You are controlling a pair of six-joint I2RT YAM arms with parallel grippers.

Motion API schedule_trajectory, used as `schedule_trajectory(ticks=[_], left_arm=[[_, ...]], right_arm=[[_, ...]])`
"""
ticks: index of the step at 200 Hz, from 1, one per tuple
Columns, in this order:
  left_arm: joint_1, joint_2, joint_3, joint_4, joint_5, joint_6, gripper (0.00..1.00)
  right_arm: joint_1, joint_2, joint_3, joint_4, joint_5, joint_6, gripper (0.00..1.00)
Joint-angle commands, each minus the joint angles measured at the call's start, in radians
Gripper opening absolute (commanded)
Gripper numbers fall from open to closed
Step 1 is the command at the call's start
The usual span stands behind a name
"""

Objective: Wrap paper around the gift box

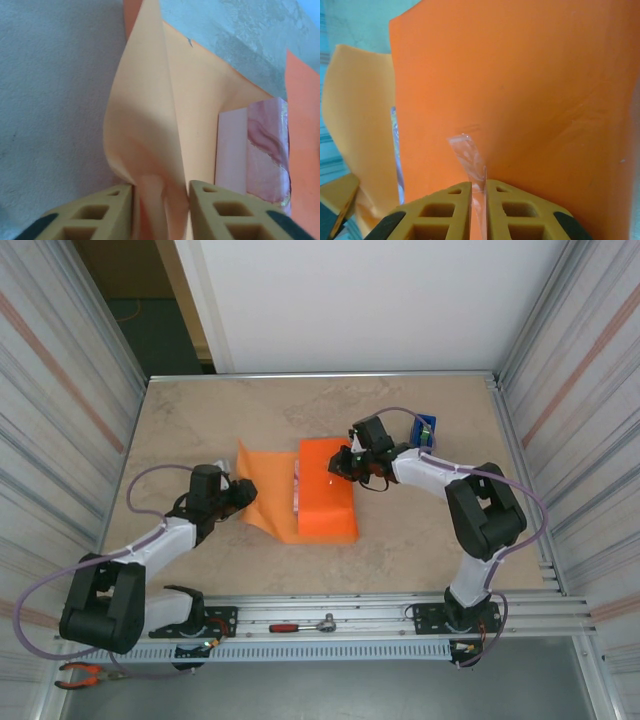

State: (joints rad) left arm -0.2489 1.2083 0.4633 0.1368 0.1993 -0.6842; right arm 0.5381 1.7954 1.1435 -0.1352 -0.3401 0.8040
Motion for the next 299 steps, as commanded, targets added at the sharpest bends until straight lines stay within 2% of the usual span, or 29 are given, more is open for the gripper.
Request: schedule_trajectory(ticks=[1,39,85,155,197,268,299], left_arm=[[-0.002,-0.039,0.010,0.027,0.042,0.018,0.26],[-0.011,-0.062,0.047,0.017,0.086,0.021,0.16],[-0.079,-0.058,0.123,0.030,0.128,0.025,0.07],[-0.210,0.010,0.249,0.064,0.269,0.031,0.06],[-0.290,0.113,0.275,0.115,0.294,0.002,0.06],[-0.339,0.347,0.309,0.151,0.341,-0.012,0.06],[-0.339,0.394,0.286,0.139,0.331,-0.018,0.02]], right_arm=[[0.024,0.054,0.029,-0.179,0.124,-0.081,0.17],[0.074,0.080,0.098,-0.278,0.220,-0.126,0.18],[0.118,0.104,0.140,-0.341,0.295,-0.149,0.17],[0.121,0.112,0.118,-0.312,0.257,-0.122,0.16],[0.121,0.114,0.107,-0.301,0.240,-0.112,0.16],[0.104,0.108,0.102,-0.290,0.174,-0.090,0.17],[0.077,0.094,0.107,-0.266,0.100,-0.065,0.24]])
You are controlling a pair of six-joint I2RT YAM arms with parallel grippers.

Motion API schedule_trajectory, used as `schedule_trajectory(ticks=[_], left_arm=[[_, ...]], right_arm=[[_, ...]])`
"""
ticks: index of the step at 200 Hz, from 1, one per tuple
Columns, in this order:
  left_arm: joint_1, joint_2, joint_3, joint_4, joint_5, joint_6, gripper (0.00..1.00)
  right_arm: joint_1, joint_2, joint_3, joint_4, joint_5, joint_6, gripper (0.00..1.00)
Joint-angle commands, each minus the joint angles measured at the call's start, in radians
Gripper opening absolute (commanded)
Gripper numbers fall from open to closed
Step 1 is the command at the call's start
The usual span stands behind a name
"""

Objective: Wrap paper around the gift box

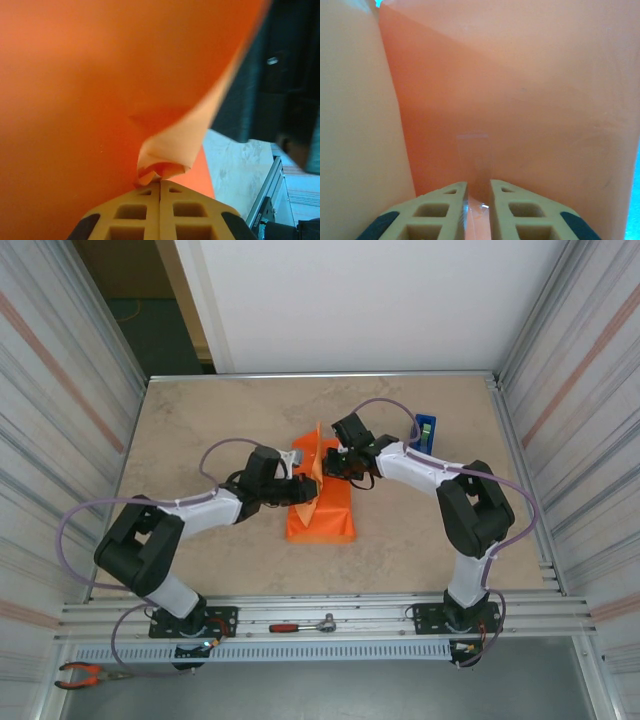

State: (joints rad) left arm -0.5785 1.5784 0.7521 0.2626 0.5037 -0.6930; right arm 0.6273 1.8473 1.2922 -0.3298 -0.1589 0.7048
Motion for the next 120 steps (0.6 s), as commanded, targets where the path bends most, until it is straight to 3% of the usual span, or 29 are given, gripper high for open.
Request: schedule_trajectory(ticks=[1,55,120], left_arm=[[-0.010,0.025,-0.003,0.012,0.026,-0.011,0.02],[-0.009,0.072,-0.021,-0.019,0.001,-0.028,0.00],[-0.010,0.086,-0.026,-0.038,-0.013,-0.028,0.00]], right_arm=[[-0.014,0.041,-0.042,-0.070,-0.084,0.035,0.24],[-0.080,-0.007,-0.036,-0.017,-0.204,0.070,0.38],[-0.121,-0.043,-0.012,-0.027,-0.231,0.060,0.57]])
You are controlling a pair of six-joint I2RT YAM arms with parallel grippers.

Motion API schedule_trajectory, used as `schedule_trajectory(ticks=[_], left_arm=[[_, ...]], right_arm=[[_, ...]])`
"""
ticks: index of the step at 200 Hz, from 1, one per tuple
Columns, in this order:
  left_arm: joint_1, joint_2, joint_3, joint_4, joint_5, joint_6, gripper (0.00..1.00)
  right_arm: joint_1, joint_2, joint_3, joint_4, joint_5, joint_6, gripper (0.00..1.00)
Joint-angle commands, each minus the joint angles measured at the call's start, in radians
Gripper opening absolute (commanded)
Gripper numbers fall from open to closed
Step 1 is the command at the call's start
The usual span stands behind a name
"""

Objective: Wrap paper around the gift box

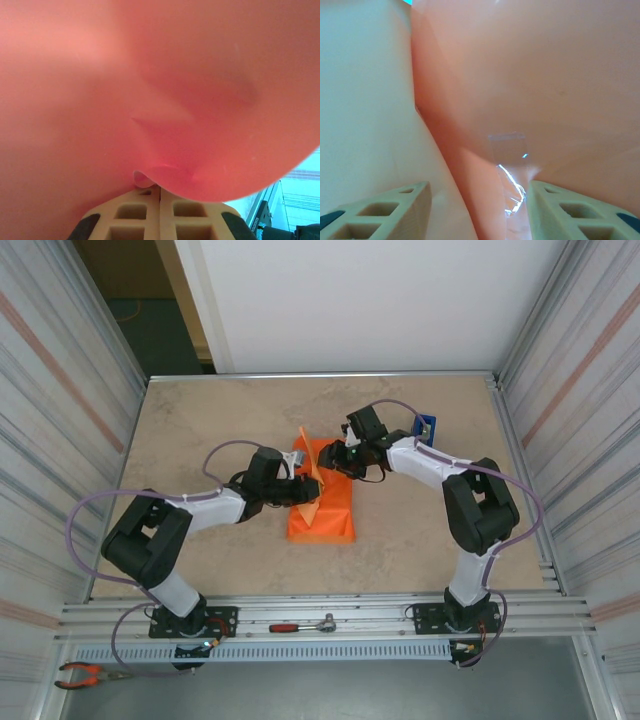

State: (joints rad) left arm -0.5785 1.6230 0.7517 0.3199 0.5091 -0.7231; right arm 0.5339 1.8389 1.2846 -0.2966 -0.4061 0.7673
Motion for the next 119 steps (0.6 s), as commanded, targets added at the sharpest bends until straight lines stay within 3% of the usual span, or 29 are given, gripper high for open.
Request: schedule_trajectory(ticks=[1,12,72,119], left_arm=[[-0.010,0.041,-0.025,-0.095,-0.019,0.002,0.00],[-0.010,0.043,-0.025,-0.099,-0.023,0.002,0.00],[-0.009,0.046,-0.025,-0.107,-0.026,0.002,0.00],[-0.010,0.035,-0.005,-0.123,-0.019,0.010,0.00]], right_arm=[[-0.027,-0.035,-0.004,-0.060,0.016,-0.002,0.58],[-0.030,-0.037,-0.002,-0.062,0.016,-0.006,0.62],[-0.035,-0.049,0.000,-0.078,0.018,-0.014,0.66],[-0.116,-0.140,-0.066,-0.046,0.014,0.004,0.66]])
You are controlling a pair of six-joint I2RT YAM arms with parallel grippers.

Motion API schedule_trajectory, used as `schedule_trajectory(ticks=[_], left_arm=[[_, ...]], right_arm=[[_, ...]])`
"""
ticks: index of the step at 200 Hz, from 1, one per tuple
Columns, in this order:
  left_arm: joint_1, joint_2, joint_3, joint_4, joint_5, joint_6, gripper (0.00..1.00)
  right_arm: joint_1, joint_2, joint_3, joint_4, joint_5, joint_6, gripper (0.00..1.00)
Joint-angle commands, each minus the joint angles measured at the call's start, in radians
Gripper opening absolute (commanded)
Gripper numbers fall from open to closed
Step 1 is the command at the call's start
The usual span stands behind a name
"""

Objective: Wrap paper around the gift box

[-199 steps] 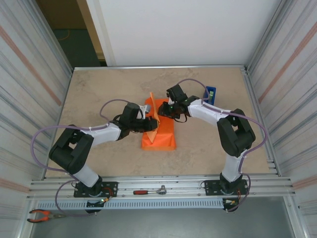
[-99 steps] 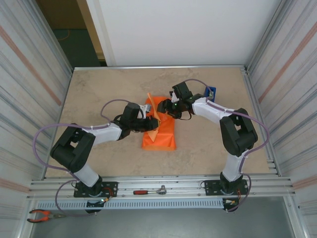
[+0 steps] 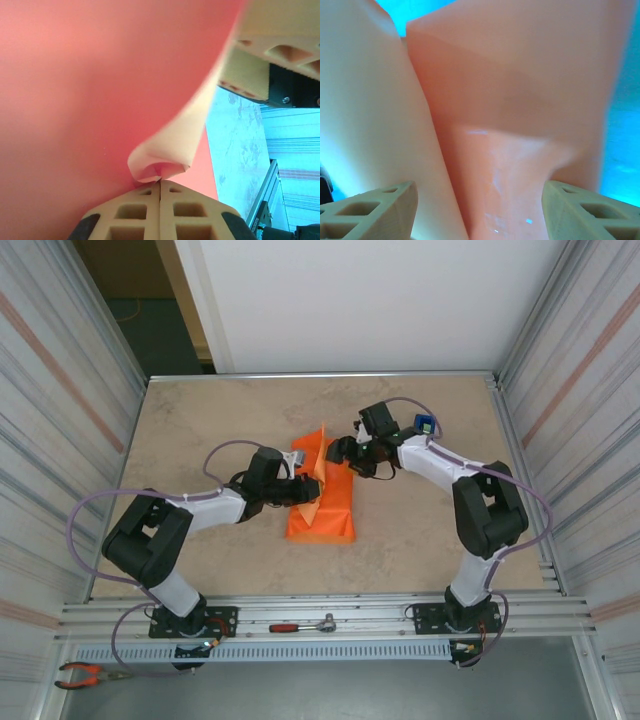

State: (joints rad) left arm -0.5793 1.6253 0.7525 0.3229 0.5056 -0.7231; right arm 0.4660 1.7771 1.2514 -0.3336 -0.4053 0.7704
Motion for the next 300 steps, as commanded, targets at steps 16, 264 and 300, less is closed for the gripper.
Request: schedule_trajectory(ticks=[16,264,300], left_arm=[[-0.008,0.024,0.011,-0.152,-0.013,0.019,0.00],[-0.007,0.020,0.187,-0.370,0.011,0.082,0.00],[0.029,-0.027,0.241,-0.436,0.044,0.096,0.00]], right_arm=[[-0.076,-0.099,-0.051,-0.003,0.006,-0.001,0.67],[0.034,-0.057,-0.171,0.171,-0.015,0.054,0.18],[0.041,-0.035,-0.192,0.160,0.001,0.053,0.13]])
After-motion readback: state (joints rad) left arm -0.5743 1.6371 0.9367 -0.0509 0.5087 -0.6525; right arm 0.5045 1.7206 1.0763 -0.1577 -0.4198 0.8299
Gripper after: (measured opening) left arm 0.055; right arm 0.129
